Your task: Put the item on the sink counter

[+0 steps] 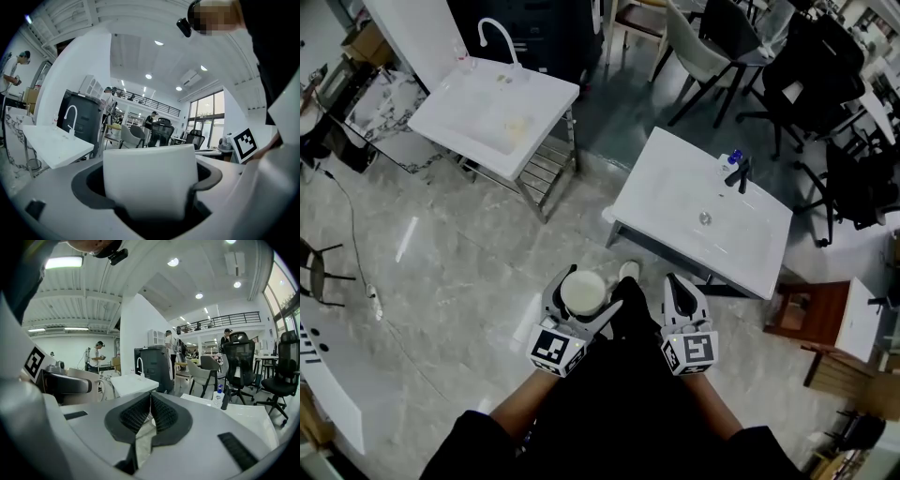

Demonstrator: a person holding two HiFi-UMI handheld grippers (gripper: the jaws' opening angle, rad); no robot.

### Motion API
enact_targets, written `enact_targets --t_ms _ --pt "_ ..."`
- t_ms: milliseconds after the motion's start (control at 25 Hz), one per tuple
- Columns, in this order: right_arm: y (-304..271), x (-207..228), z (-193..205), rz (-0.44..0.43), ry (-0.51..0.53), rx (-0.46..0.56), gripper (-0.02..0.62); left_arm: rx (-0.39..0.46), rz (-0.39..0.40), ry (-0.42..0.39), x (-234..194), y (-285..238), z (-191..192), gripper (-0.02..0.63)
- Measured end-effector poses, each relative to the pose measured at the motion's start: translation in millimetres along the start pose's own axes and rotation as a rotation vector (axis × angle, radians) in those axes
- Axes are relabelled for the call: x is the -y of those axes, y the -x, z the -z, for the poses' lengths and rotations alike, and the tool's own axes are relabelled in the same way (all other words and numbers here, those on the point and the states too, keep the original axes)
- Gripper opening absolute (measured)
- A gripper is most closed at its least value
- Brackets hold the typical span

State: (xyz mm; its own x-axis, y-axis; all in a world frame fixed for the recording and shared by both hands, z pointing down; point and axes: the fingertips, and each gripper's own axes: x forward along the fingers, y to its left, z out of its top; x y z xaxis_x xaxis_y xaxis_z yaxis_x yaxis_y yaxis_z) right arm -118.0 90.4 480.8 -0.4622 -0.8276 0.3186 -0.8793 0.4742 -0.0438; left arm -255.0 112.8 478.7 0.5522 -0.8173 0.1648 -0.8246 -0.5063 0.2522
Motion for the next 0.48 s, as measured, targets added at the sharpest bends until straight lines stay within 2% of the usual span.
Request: enact_targets --t_ms 160,320,480 --pt "-36.7 29.0 -17.4 0.003 -0.008 0.024 0.032 -0.007 -0.01 -0.039 -16.5 -39.9 -19.5 0.471" --pt "-80.8 62.6 -43.6 -0.017 0.013 0.056 0.032 -0.024 -0.017 -0.04 -32.1 -89.2 -38.9 0.471" --pt "-115.7 115.8 -63.9 0.005 0.006 0.067 0.032 -0.03 0.001 -0.047 -39.2 -150.2 -56.2 0.471"
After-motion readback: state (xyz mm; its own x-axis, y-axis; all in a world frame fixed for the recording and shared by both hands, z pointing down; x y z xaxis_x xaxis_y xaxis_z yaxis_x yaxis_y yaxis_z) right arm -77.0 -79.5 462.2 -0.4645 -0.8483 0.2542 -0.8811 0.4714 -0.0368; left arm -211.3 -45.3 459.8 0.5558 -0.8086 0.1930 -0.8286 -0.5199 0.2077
